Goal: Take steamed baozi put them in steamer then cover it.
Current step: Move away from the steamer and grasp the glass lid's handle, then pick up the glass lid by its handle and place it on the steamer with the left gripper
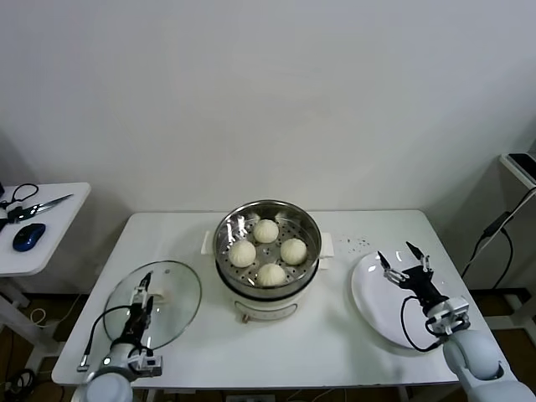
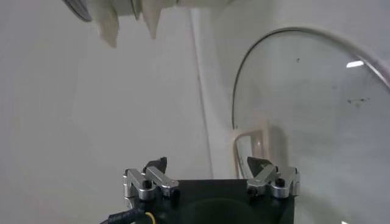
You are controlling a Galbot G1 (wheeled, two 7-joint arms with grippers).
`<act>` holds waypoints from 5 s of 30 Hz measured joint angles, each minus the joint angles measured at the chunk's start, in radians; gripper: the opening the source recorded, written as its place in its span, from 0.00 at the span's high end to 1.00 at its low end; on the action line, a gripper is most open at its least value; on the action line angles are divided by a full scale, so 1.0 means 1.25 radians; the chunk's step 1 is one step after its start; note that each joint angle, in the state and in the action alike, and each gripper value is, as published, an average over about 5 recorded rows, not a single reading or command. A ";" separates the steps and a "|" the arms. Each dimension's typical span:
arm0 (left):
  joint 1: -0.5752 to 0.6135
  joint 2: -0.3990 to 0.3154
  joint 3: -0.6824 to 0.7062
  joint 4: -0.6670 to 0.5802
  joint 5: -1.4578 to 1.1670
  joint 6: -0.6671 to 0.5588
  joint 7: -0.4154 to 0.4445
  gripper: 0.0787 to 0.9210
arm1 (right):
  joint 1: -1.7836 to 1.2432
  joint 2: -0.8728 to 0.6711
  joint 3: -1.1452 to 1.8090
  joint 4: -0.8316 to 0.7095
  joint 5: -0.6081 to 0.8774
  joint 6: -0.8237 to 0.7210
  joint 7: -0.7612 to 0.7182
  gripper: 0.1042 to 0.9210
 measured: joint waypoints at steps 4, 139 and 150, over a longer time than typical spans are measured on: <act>-0.026 -0.002 0.001 0.030 0.000 -0.001 -0.015 0.12 | 0.000 0.003 0.002 -0.008 -0.009 0.004 0.000 0.12; -0.446 -0.092 0.694 -0.020 0.080 0.621 0.296 0.91 | 0.093 0.027 -0.038 -0.124 -0.144 0.028 -0.004 0.12; -0.433 -0.085 0.688 -0.024 0.071 0.620 0.286 0.91 | 0.093 0.030 -0.032 -0.126 -0.148 0.028 -0.005 0.12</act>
